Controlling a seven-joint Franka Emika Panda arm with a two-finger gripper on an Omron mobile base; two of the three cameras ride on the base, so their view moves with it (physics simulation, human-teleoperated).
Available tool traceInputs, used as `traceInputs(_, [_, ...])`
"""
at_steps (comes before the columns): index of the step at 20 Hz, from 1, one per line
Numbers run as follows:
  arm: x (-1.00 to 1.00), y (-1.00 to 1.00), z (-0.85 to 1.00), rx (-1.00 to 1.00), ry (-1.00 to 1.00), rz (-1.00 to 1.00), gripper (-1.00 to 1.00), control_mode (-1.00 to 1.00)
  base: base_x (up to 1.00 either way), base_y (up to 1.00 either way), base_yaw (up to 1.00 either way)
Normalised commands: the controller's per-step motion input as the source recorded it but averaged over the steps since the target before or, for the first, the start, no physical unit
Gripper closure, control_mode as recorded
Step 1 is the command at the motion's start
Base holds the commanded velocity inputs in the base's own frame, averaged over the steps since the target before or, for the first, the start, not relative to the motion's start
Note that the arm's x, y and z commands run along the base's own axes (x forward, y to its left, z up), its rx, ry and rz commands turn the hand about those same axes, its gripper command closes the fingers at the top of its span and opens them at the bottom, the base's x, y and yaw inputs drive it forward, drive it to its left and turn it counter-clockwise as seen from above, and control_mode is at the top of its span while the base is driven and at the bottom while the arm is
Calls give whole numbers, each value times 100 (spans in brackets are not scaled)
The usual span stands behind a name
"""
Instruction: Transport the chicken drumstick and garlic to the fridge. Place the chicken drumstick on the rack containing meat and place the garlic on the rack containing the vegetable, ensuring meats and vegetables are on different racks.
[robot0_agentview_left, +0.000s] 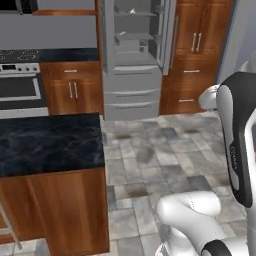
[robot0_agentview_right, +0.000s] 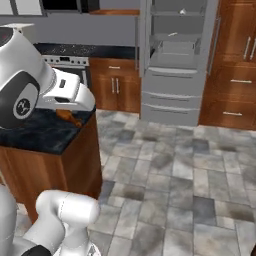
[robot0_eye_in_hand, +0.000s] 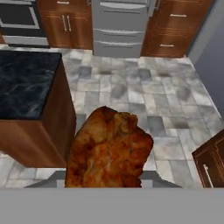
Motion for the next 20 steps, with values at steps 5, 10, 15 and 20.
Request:
traceInputs(5, [0,0,0,0,0,0,100,100,100,-100,12])
traceInputs(10, [0,0,0,0,0,0,100,100,100,-91,12])
traceInputs(15, [0,0,0,0,0,0,100,100,100,-26,2])
traceInputs(20, [0,0,0,0,0,0,100,100,100,5,0])
